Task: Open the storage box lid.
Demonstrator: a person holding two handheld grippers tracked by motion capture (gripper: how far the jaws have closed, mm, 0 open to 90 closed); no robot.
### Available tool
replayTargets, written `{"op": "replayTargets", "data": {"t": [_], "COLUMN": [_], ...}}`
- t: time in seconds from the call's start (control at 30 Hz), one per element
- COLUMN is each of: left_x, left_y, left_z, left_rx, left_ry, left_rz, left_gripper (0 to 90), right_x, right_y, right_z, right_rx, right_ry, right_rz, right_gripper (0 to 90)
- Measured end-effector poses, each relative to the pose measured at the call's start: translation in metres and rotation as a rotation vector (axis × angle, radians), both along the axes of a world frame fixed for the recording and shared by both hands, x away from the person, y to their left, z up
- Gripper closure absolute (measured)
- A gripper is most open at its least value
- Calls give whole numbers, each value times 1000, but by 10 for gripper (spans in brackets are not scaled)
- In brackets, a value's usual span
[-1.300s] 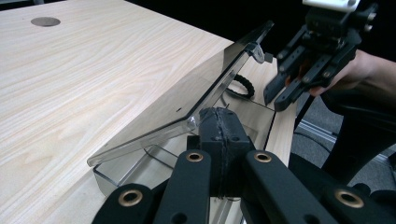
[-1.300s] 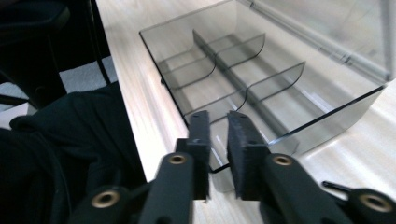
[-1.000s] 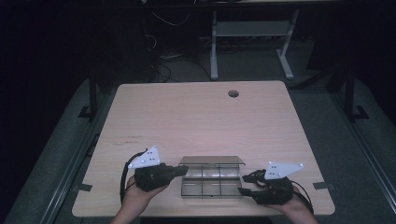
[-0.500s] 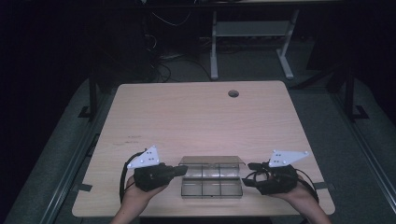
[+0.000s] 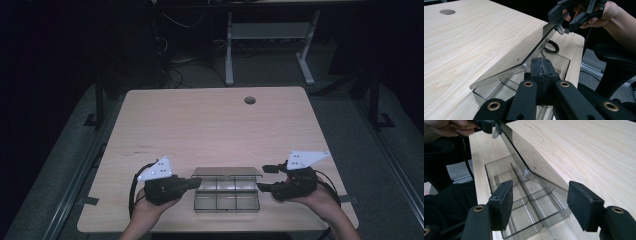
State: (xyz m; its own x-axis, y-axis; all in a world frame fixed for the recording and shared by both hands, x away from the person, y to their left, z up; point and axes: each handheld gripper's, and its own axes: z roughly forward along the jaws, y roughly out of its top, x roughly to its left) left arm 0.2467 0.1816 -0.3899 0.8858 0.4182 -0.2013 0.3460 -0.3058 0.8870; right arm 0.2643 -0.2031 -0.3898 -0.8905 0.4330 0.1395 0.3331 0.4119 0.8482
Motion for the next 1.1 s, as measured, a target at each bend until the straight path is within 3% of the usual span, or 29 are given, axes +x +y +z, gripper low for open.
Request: {"op": "replayTargets", "data": {"t": [0.4, 0.57, 1.1], "left_x": [0, 0, -1], "left_y": [0, -1, -1], "left_z": [1, 0, 1], "left_rx": [4, 0, 1], "left_ry": [-2, 1, -3], "left_rz": [-1, -1, -4], "left_gripper": [897, 897, 897], "right_x": [4, 6, 5], "right_y": [13, 17, 20], "right_z": [10, 13, 11], "right_rx": [4, -7, -27], "right_ry": [-31, -49, -77], "right_rz": [50, 77, 72], "right_gripper": [383, 449, 592]}}
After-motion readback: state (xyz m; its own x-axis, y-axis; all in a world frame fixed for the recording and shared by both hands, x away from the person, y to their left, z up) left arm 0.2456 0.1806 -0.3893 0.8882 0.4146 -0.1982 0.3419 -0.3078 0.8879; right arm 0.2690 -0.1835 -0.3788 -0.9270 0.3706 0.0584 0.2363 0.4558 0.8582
